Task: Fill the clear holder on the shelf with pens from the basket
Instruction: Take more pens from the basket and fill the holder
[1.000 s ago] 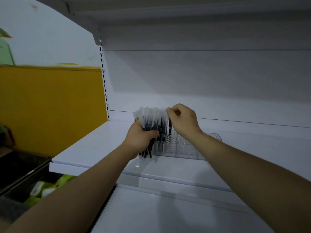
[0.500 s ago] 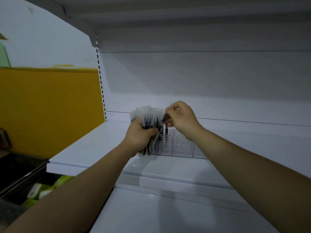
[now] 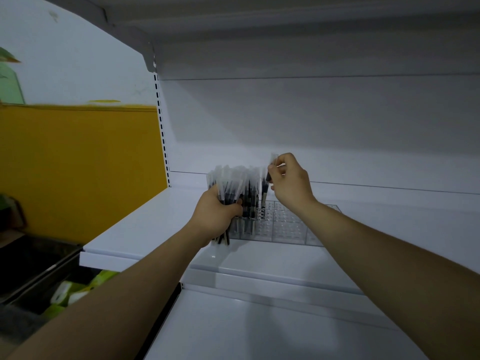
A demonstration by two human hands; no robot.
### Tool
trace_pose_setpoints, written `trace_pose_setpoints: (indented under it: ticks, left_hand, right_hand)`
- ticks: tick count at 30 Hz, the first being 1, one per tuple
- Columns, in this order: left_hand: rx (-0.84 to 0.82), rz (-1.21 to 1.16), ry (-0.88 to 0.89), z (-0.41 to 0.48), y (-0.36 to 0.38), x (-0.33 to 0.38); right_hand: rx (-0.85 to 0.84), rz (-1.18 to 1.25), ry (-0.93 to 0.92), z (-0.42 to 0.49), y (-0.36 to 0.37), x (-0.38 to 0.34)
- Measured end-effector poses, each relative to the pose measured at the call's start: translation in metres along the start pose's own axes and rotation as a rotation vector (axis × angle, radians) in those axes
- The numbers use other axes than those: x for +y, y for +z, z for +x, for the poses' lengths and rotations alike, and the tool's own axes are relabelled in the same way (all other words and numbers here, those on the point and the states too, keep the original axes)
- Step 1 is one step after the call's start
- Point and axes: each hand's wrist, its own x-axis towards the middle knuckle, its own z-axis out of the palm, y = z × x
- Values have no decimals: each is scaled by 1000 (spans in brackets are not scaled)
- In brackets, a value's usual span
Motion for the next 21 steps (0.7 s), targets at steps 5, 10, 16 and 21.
trace_pose_setpoints:
  ticks: [5,10,16,21]
  left_hand:
    - [-3,-22,3,-1,-4,2]
    - [9,-49,-1,0,-5,1]
    - [6,-27,3,1,-5,1]
    - [4,-37,-4,0,-2,2]
  right_hand:
    - [-26,-93,-39,1,6,3]
    - [-82,-183,25,-1,15,17]
    - [-173,-312,119,4,19,21]
    - [1,-125,-49,-9,8,2]
